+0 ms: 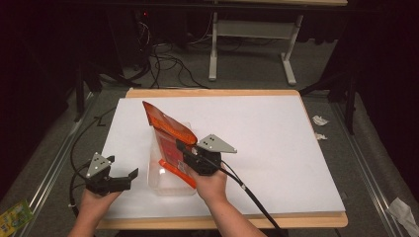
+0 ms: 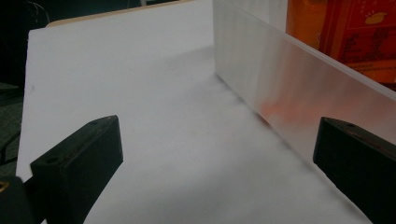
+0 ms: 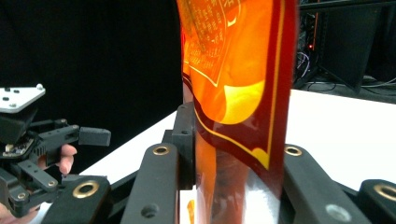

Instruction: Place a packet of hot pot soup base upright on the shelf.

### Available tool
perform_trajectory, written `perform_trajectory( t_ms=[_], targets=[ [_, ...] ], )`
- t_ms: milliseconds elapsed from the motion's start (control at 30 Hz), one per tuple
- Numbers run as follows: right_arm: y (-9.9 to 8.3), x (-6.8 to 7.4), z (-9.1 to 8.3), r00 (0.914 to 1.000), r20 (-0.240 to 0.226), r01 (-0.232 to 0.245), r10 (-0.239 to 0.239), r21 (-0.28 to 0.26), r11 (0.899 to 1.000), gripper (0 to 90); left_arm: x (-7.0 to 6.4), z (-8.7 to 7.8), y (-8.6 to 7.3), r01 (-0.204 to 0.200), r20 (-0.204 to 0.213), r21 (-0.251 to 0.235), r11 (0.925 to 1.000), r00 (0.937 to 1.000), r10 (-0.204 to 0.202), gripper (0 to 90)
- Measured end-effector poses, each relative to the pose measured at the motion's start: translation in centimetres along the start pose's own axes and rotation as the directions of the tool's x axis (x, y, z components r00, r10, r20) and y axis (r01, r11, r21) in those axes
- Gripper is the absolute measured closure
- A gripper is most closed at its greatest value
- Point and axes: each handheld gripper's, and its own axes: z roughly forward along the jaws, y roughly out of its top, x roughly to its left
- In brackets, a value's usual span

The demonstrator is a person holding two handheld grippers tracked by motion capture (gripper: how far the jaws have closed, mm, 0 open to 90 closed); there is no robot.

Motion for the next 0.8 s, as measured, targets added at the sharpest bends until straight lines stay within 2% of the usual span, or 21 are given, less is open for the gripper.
perform_trajectory(
  t_ms=[300, 533, 800],
  targets=[
    [-0.4, 0.1, 0.0, 0.9999, -0.009, 0.013, -0.013, 0.003, 1.000, 72.4, 0.0, 0.0, 0.0, 0.002, 0.004, -0.001, 1.0000, 1.0000, -0.002, 2.4],
    [-0.9, -0.1, -0.2, 0.9999, -0.014, 0.001, -0.001, 0.000, 1.000, 72.2, 0.0, 0.0, 0.0, 0.007, 0.000, -0.007, 1.0000, 1.0000, -0.007, 2.4],
    [-2.0, -1.2, -1.2, 0.9994, -0.016, -0.031, 0.031, 0.012, 0.999, 71.7, 0.2, 0.0, 0.0, 0.006, 0.004, -0.006, 1.0000, 1.0000, -0.006, 3.5]
  ],
)
